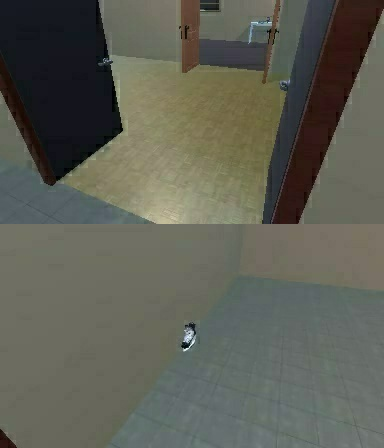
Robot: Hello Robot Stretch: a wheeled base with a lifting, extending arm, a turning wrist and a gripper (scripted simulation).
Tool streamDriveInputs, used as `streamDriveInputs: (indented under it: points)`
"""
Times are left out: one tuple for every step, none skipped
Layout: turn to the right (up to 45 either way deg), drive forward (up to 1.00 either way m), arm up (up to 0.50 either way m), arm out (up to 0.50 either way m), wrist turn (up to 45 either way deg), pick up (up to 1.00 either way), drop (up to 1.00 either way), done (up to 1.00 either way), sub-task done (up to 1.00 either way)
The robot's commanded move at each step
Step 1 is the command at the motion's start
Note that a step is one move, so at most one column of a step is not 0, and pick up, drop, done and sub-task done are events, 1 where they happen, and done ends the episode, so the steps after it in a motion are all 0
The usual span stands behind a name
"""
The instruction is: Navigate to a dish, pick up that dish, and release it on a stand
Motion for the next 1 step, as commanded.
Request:
streamDriveInputs:
  points:
    - [-3.0, 0.0, 0.0, 0.0, 0.0, 0.0, 0.0, 0.0, 0.0]
